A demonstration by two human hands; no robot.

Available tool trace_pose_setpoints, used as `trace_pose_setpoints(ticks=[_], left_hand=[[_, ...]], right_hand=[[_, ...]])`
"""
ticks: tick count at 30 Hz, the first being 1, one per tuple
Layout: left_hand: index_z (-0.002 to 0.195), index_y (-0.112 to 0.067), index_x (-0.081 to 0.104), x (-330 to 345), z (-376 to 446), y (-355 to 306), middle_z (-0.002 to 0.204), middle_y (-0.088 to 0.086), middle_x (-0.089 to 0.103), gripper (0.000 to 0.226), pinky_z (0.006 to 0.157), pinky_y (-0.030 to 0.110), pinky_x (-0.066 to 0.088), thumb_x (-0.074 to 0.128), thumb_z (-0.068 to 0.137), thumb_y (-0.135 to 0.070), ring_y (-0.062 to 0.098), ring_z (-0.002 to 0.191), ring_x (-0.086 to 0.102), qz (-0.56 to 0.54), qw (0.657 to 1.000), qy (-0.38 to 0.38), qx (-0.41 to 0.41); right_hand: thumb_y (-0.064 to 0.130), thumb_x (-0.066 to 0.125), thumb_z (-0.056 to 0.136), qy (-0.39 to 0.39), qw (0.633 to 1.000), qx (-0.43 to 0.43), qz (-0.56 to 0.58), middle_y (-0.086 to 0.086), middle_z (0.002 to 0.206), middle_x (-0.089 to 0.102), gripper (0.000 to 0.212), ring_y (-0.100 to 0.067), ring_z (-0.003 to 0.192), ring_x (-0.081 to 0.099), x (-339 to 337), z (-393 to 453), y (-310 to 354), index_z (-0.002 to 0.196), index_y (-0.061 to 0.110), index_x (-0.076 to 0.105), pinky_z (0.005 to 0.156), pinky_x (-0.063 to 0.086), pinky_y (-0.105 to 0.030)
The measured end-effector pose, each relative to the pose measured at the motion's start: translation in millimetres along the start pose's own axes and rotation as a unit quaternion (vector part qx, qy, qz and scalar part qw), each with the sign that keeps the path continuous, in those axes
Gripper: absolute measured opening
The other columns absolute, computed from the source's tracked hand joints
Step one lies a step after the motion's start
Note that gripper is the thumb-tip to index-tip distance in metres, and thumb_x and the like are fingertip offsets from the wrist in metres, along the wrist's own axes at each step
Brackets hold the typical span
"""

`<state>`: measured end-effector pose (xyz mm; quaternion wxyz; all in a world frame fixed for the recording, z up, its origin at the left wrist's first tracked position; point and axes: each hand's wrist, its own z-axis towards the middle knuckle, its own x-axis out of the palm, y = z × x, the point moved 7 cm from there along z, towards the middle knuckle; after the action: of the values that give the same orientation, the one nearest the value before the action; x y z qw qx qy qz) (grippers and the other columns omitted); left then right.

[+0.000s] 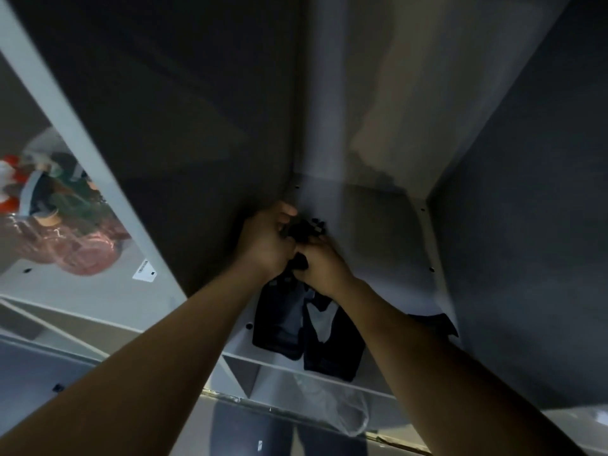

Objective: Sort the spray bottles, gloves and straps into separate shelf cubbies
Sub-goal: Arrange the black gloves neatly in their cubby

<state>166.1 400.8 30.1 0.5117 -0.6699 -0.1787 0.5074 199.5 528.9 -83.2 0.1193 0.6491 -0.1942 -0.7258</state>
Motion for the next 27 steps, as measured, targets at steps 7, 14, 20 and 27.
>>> trace_pose_setpoints(ticks=[7, 14, 20, 27], left_hand=[[0.109, -0.012, 0.067, 14, -42, 12, 0.107, 0.005, 0.065, 0.035, 0.094, 0.026, 0.049, 0.061, 0.084, 0.012, 0.016, 0.100, 0.060, 0.057, 0.993, 0.098, 0.031], [0.114, -0.017, 0.069, 46, -98, 25, 0.107, -0.002, 0.064, 0.032, 0.084, 0.011, 0.042, 0.072, 0.085, -0.005, 0.009, 0.089, 0.055, 0.138, 0.972, 0.184, 0.041], [0.128, -0.024, 0.063, 76, -111, 22, 0.131, -0.003, 0.062, 0.043, 0.100, 0.022, 0.045, 0.067, 0.088, -0.009, 0.015, 0.120, 0.059, 0.222, 0.942, 0.237, 0.081], [0.124, -0.017, 0.064, 108, -104, 11, 0.129, 0.002, 0.061, 0.042, 0.104, 0.026, 0.043, 0.066, 0.084, -0.005, 0.021, 0.121, 0.057, 0.222, 0.935, 0.238, 0.142]], right_hand=[[0.015, 0.078, 0.080, -0.111, 0.985, 0.035, 0.124, -0.007, 0.102, 0.066, 0.027, -0.019, 0.094, 0.061, -75, -49, 16, 0.105, 0.010, 0.069, 0.080, 0.051, -0.031], [0.046, 0.066, 0.078, -0.129, 0.982, 0.113, 0.081, 0.007, 0.092, 0.054, 0.030, -0.007, 0.086, 0.050, -81, -196, 26, 0.097, 0.022, 0.067, 0.073, 0.047, -0.023], [0.045, 0.066, 0.073, -0.044, 0.990, -0.026, -0.130, 0.006, 0.100, 0.061, 0.038, -0.018, 0.088, 0.056, -21, -226, 55, 0.107, 0.030, 0.064, 0.068, 0.048, -0.031], [0.018, 0.072, 0.068, -0.135, 0.965, 0.043, -0.221, 0.003, 0.080, 0.062, 0.022, -0.024, 0.079, 0.055, -42, -215, 24, 0.089, 0.025, 0.070, 0.065, 0.041, -0.034]])
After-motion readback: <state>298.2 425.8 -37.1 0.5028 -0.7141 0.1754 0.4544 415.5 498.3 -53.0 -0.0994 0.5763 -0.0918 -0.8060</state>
